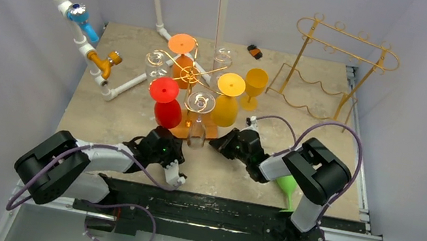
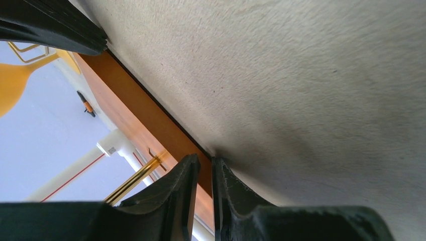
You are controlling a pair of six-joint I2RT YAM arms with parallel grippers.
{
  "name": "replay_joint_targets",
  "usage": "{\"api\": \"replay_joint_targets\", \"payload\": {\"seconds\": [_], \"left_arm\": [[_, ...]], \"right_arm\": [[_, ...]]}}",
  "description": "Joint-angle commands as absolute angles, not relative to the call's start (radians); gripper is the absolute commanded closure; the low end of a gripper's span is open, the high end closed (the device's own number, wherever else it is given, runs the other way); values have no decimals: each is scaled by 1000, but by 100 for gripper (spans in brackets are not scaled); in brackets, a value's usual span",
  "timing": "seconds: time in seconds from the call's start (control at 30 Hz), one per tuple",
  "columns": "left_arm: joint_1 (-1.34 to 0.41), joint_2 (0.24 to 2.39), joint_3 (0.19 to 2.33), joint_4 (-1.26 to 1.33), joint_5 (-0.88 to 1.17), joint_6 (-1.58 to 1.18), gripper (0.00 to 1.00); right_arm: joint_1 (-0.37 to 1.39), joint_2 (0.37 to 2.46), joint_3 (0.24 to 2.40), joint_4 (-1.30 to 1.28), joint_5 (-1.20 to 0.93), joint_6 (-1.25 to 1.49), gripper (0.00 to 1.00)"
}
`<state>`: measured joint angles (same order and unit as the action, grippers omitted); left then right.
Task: Place the wine glass upside down on the wine glass rack
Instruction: Move the wine rack to the center of the board.
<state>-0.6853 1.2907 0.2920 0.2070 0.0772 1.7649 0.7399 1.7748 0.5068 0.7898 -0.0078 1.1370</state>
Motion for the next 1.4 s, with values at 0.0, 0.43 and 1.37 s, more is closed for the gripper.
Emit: {"api": "replay_joint_targets", "payload": {"seconds": [0.0, 0.43, 1.37], "left_arm": [[-638, 1341, 327, 207, 11, 1776, 78], [-595, 1420, 402, 237, 14, 1824, 78], [-554, 1269, 445, 5, 55, 1842, 31]], "right_arm": [[744, 1812, 557, 827, 36, 1147, 100], [714, 1895, 675, 850, 68, 1147, 100], [684, 1525, 599, 533, 91, 963, 62]]}}
